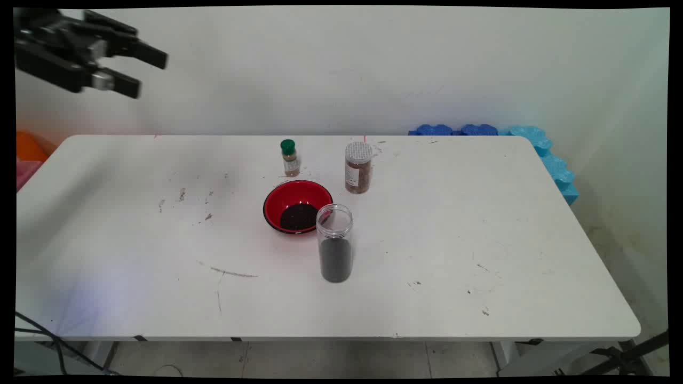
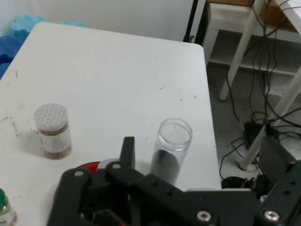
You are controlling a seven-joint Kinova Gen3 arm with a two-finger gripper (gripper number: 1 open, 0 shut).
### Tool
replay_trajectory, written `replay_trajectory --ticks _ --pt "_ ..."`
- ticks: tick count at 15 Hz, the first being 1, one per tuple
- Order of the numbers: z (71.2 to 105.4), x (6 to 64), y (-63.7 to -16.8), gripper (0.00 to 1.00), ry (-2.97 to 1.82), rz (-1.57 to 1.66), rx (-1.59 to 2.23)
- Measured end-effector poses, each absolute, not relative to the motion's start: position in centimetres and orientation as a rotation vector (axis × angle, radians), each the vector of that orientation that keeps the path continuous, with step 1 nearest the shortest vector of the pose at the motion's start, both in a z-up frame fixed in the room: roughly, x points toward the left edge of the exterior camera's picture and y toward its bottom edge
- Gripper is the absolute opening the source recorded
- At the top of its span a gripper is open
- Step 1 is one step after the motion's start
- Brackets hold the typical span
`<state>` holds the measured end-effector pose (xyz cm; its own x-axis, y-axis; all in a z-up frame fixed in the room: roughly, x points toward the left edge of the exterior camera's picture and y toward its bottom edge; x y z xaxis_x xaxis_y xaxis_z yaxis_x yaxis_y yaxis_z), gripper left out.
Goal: Pick up the black seasoning powder from the table
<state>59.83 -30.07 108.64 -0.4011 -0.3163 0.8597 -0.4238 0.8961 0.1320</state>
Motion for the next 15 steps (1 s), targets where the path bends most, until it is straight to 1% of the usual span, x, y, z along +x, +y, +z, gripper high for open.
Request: replay_trajectory --ticks 4,7,12,15 --pt "105.8 57.3 -32.4 1.0 -2.031 0.121 0.558" --pt "103.2 54.9 -33.1 1.0 -2.057 0.117 0.567" --pt "98.9 51.3 -32.7 1.0 -2.099 0.1 0.588" --pt "97.0 50.1 -32.1 1.0 -2.114 0.091 0.6"
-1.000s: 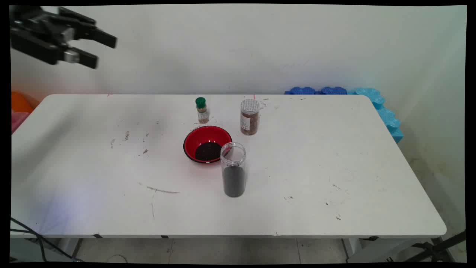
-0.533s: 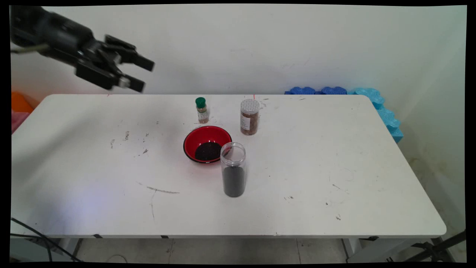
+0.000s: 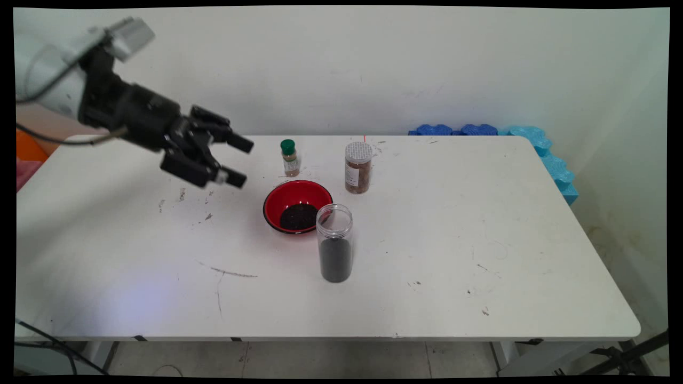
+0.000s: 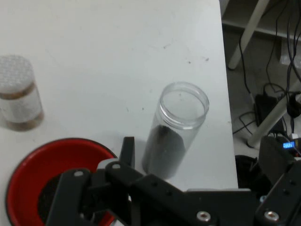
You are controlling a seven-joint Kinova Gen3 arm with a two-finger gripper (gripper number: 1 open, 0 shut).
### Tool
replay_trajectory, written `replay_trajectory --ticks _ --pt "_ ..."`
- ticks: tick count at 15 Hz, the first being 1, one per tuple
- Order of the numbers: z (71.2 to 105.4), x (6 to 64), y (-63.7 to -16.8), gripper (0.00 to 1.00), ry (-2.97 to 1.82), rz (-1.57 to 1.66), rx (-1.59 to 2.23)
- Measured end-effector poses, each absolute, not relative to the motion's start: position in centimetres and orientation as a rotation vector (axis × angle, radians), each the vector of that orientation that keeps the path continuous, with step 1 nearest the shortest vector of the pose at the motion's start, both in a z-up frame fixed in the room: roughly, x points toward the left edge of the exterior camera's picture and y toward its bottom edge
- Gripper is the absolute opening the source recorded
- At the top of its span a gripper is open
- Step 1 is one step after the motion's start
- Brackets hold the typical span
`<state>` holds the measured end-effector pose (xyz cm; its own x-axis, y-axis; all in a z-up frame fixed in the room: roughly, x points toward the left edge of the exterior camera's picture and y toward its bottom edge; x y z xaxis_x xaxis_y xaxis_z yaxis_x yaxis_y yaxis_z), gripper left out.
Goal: Pick up the black seasoning powder from the table
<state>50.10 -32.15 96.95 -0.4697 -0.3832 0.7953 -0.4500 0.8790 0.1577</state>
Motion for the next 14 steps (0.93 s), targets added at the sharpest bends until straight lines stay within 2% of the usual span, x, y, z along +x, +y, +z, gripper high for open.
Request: replay_trajectory --ticks 8,14 --pt "90.5 47.0 -30.5 1.0 -2.129 0.083 0.63" --pt "87.0 44.6 -30.5 1.0 -2.109 0.089 0.615"
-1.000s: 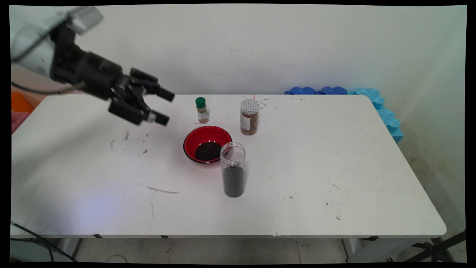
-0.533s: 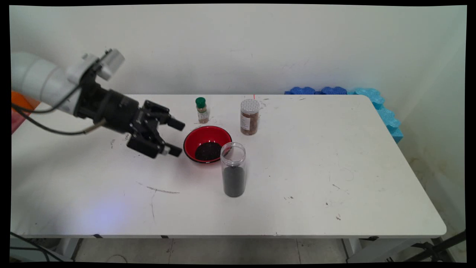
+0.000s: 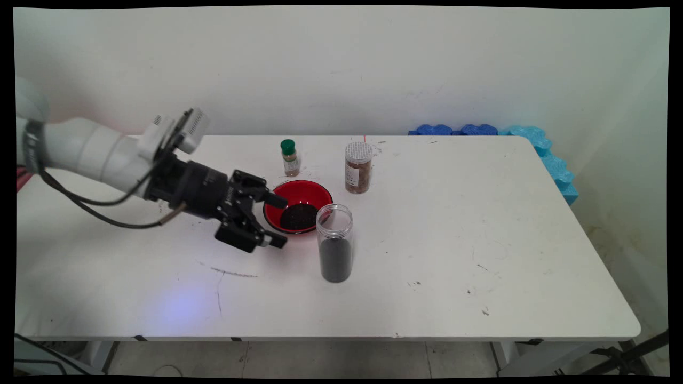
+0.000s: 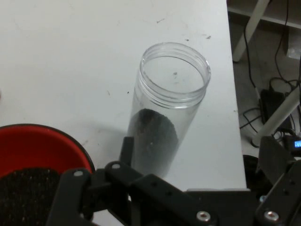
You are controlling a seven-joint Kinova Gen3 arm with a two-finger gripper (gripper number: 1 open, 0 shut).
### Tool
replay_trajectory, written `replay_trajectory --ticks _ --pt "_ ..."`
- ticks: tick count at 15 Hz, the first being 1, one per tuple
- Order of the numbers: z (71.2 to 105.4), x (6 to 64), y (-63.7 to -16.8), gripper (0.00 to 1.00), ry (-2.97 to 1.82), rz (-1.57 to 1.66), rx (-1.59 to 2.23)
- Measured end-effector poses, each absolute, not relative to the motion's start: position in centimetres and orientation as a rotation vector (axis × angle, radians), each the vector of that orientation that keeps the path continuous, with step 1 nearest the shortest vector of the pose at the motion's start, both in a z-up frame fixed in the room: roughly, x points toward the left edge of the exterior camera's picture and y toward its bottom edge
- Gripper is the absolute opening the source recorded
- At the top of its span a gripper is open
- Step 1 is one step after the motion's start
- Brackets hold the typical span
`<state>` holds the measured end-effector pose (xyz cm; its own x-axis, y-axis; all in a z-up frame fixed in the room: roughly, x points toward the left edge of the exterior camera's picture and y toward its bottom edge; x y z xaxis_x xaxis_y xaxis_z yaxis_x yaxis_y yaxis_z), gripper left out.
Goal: Pick up the black seasoning powder from the table
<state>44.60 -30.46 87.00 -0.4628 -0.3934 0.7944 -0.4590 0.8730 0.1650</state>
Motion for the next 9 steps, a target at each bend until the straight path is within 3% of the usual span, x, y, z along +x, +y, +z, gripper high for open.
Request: replay_trajectory --ticks 9 --pt "82.8 41.8 -31.6 1.0 -2.083 0.114 0.622"
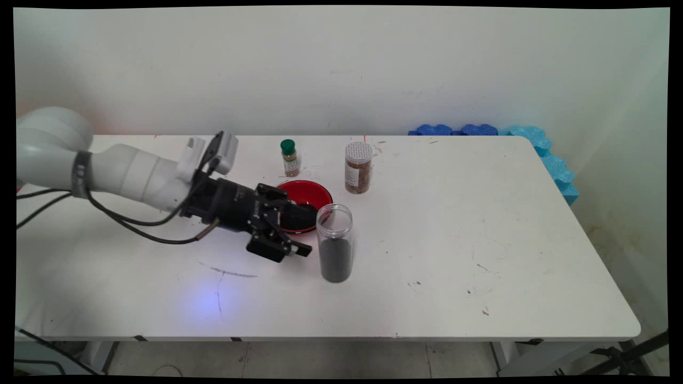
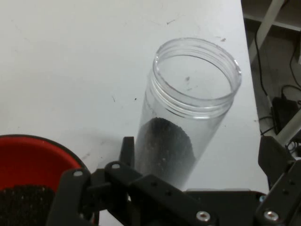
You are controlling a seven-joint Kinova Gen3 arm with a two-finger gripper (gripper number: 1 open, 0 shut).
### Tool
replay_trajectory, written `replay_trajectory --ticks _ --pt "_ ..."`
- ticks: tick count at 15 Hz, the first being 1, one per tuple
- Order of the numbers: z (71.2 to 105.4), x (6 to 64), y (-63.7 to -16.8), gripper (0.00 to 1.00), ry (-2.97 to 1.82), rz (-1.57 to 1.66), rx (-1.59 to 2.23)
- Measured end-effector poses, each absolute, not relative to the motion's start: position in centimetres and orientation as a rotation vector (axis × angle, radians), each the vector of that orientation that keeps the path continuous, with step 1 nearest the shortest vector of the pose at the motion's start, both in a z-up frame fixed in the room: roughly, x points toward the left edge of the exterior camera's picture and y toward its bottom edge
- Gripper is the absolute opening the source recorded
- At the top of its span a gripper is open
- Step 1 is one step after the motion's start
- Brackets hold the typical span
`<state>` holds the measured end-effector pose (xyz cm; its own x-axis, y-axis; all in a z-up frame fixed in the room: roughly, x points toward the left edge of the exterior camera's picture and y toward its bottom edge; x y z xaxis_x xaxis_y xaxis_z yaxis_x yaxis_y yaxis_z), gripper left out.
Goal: Pick up the black seasoning powder from the table
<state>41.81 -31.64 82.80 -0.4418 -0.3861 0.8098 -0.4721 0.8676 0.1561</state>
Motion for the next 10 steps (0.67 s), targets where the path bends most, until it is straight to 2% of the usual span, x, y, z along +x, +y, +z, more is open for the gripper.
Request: replay_trajectory --ticks 10 --pt "80.2 39.3 -33.1 1.0 -2.067 0.131 0.619"
